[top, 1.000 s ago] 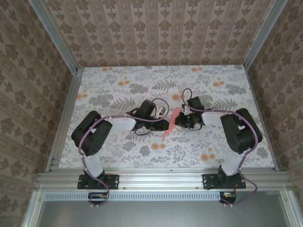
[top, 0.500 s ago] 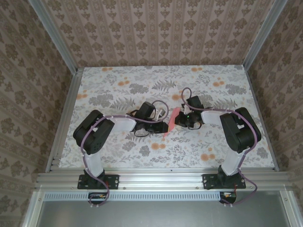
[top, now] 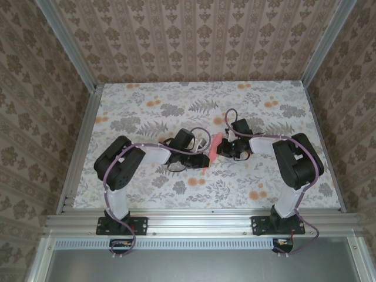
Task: Fold a paper plane with a square sheet of paper (pick it up from the middle)
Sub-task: Fold the wing for the fifth time at the center of the table.
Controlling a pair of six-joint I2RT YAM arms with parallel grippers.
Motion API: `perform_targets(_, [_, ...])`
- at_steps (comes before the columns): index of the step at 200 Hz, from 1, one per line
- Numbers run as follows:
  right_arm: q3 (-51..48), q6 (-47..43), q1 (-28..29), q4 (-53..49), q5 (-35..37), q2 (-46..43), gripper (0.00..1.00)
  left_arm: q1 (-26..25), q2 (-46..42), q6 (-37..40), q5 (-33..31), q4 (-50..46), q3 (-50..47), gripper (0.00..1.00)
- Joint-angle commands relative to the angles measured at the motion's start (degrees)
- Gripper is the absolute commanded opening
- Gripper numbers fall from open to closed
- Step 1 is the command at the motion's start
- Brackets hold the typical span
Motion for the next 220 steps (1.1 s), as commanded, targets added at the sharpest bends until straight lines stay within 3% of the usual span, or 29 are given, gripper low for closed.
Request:
perform_targets(1, [-1.2, -0.4, -0.1, -6.6, 7.7, 4.2, 0.08, -0.6, 1.4, 1.1, 0.6, -1.6, 1.3, 0.22])
perform_targets(76, [-1.3, -0.2, -0.1, -6.8, 8.0, 4.8, 0.08, -1.7, 2.0, 2.1, -0.4, -4.4, 2.5, 0.22])
perform_targets(137, [-1.1, 0.1, -0.1, -7.1, 8.5, 5.0, 0.08, -3.5, 2.5, 4.5, -5.3, -10.4, 5.4, 0.22])
perform_targets(220, [-1.1, 0.0, -0.1, -7.5, 8.7, 5.2, 0.08, -0.2, -3.8, -0.7, -3.7, -2.1, 0.5, 0.22])
